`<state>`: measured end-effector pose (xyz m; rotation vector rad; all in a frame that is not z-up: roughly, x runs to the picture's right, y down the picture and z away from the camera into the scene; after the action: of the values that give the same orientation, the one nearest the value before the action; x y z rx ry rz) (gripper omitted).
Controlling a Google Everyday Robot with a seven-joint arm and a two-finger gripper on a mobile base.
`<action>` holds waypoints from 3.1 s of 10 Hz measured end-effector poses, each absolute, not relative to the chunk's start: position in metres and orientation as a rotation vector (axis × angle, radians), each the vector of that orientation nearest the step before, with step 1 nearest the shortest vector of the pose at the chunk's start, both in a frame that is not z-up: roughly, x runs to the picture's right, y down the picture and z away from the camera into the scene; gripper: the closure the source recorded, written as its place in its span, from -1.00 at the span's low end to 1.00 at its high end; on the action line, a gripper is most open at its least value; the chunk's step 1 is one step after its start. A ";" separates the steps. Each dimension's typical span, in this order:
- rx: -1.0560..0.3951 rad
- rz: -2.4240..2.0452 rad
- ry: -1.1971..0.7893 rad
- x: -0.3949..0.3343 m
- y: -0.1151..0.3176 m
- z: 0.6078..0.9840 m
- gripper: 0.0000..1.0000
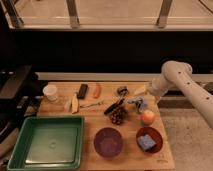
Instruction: Place sponge in paper cup
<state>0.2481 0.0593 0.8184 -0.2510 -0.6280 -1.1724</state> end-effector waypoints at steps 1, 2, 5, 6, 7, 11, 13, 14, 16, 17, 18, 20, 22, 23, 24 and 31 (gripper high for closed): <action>-0.251 -1.172 -0.628 0.248 0.059 0.818 -0.60; -0.251 -1.172 -0.628 0.248 0.059 0.818 -0.60; -0.251 -1.172 -0.628 0.248 0.059 0.818 -0.60; -0.251 -1.172 -0.628 0.248 0.059 0.818 -0.60; -0.251 -1.172 -0.628 0.248 0.059 0.818 -0.60; -0.251 -1.172 -0.628 0.248 0.059 0.818 -0.60; -0.251 -1.172 -0.628 0.248 0.059 0.818 -0.60; -0.251 -1.172 -0.628 0.248 0.059 0.818 -0.60; -0.251 -1.172 -0.628 0.248 0.059 0.818 -0.60; -0.251 -1.172 -0.628 0.248 0.059 0.818 -0.60; -0.251 -1.172 -0.628 0.248 0.059 0.818 -0.60; -0.251 -1.176 -0.624 0.248 0.059 0.818 -0.60; -0.243 -1.196 -0.645 0.245 0.059 0.813 -0.60; -0.228 -1.230 -0.673 0.237 0.063 0.801 -0.60; -0.234 -1.242 -0.684 0.233 0.071 0.793 -0.60; -0.327 -1.158 -0.616 0.258 0.125 0.731 -0.60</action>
<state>0.2580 0.1250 0.7306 -0.3273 -0.6161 -1.1577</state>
